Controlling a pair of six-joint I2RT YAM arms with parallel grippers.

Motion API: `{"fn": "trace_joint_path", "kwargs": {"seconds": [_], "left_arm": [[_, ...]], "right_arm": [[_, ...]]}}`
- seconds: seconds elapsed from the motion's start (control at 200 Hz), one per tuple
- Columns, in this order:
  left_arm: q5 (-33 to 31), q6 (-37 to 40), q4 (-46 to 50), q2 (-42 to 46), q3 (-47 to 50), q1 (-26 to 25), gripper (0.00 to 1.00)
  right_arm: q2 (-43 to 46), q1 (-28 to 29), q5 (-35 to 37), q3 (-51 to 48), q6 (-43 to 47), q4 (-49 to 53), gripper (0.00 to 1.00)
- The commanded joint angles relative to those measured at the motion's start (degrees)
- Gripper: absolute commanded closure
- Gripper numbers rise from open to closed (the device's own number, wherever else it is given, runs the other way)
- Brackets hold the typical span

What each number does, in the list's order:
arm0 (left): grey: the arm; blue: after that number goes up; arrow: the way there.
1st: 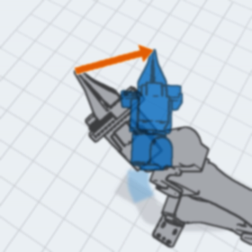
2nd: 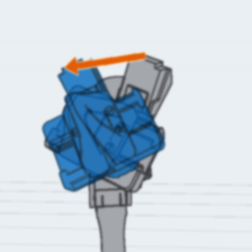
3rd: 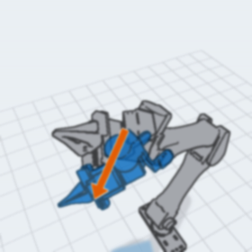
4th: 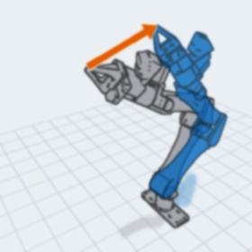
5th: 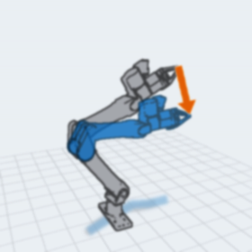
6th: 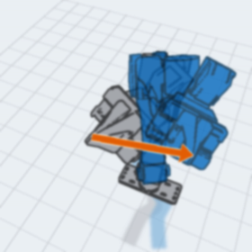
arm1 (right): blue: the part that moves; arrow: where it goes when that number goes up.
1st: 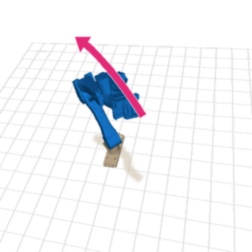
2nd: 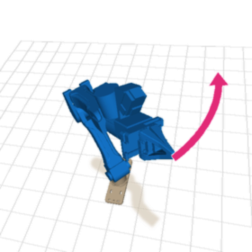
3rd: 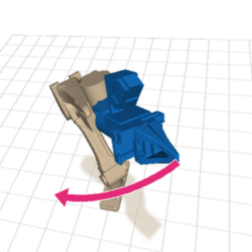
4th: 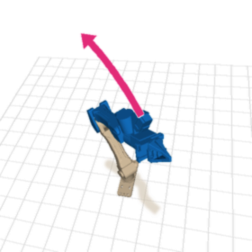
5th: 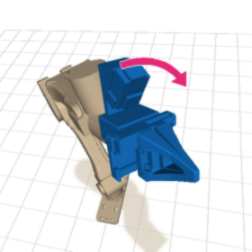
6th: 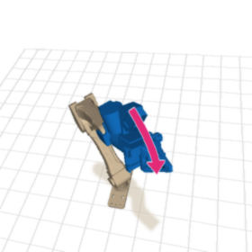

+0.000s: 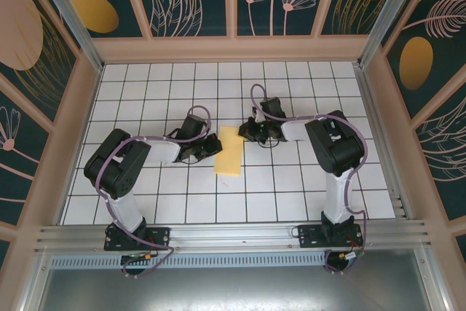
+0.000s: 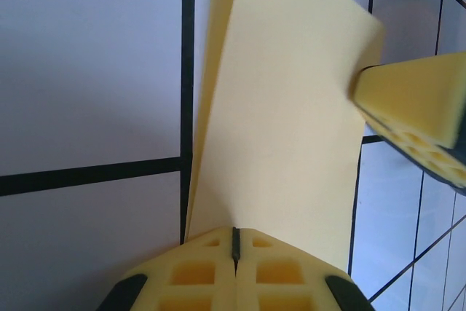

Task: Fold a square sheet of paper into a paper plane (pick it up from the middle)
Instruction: Fold the square sheet of paper in half at the center of the table.

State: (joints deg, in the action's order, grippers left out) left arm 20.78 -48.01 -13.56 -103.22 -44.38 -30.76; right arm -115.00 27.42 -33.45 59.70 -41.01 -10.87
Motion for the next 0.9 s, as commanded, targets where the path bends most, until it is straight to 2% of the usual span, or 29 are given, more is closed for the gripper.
{"fn": "trace_joint_path", "kwargs": {"seconds": [0.0, 0.34, 0.706, 0.896], "left_arm": [[-2.18, 1.59, 7.53, -3.39, 2.85, -0.48, 1.00], [-2.40, 1.60, 7.66, -3.21, 3.25, -0.49, 1.00], [-2.41, 1.69, 7.85, -3.54, 2.90, -0.48, 1.00], [-2.34, 1.62, 7.67, -3.83, 2.90, -0.51, 1.00]], "right_arm": [[-2.26, -0.14, 2.01, -0.23, -0.36, 1.60, 1.00], [2.13, -1.24, -1.64, 5.11, 0.32, 3.56, 1.00], [-2.77, -1.93, -1.27, 5.68, 1.29, 4.48, 1.00], [-4.58, -1.93, 2.40, 3.90, 1.38, 5.23, 1.00]]}}
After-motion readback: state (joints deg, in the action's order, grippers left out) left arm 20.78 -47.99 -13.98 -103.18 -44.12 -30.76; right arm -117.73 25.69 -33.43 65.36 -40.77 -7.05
